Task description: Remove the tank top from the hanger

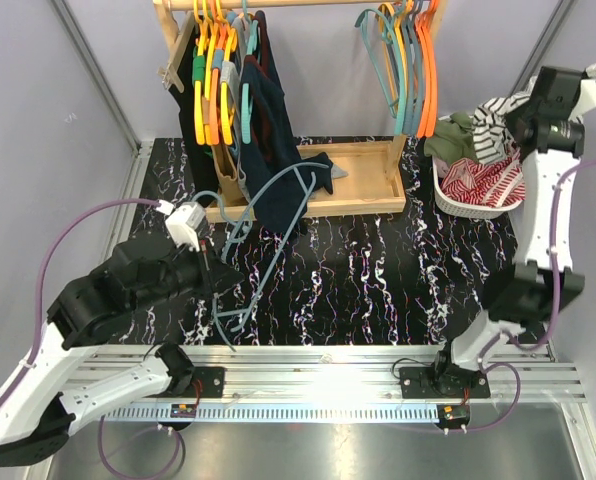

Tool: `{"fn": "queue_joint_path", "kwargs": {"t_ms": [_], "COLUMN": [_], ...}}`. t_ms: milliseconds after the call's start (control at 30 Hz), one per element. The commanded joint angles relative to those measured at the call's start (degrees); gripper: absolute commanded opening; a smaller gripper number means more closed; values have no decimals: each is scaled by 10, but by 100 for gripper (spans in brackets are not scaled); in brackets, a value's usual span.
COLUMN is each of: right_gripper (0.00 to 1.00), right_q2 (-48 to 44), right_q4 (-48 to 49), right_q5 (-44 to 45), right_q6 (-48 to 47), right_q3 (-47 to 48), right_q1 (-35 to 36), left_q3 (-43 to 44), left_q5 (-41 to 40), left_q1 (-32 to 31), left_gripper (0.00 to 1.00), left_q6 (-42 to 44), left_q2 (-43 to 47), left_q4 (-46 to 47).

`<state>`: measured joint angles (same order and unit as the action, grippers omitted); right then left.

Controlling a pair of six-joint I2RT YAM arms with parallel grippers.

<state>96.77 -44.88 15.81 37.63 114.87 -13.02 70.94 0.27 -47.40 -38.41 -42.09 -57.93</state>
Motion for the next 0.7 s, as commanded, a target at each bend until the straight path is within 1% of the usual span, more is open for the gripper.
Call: {"fn": "queue_joint_path", "kwargs": {"t_ms": [0,33,67,100,133,167,200,267,300,333,367,400,467,533,600,633,667], "right_gripper": [0,0,0,0,0,0,0,0,1,2,2,3,6,17,37,67,93], "right_q2": [165,203,242,330,378,427,518,582,604,604,598,575,553,525,491,476,458], "right_q4": [17,12,2,-29,-52,-78,-133,-173,-178,-167,-150,-113,-87,-69,-62,-53,-43], "right_q5": [5,1,-1,-10,-37,-53,-65,-79,-83,-88,-106,-118,-133,-140,-143,-155,-157], "right_q6": [-16,-25,-29,-31,-37,-38,-37,-24,-9,-1,6,16,24,18,10,8,6], "right_q3": [80,108,172,208,251,343,386,446,433,405,340,311,268,277,318,335,337], "right_q1": [-8,-9,-8,-10,-12,-15,-18,-20,-21,-21,-21,-21,-21,-22,-24,-28,-32], "left_q3": [19,18,17,15,14,12,10,10,10,10,10,10,10,10,8,6,3], "left_q5": [21,21,21,20,18,17,13,9,6,6,6,6,6,10,12,13,13], "left_q1": [2,2,2,2,2,4,4,7,8,9,13,14,19,22,25,27,28], "left_gripper": [0,0,0,0,0,0,0,0,0,0,0,0,0,0,0,0,0], "left_q6": [11,9,6,0,-2,-4,-9,-10,-15,-16,-16,-17,-17,-15,-12,-11,-11], "left_q2": [-16,-19,-22,-26,-27,-29,-29,-30,-30,-30,-30,-31,-29,-27,-23,-21,-19], "left_q4": [71,73,75,77,78,79,80,77,77,76,76,75,70,70,70,72,73]}}
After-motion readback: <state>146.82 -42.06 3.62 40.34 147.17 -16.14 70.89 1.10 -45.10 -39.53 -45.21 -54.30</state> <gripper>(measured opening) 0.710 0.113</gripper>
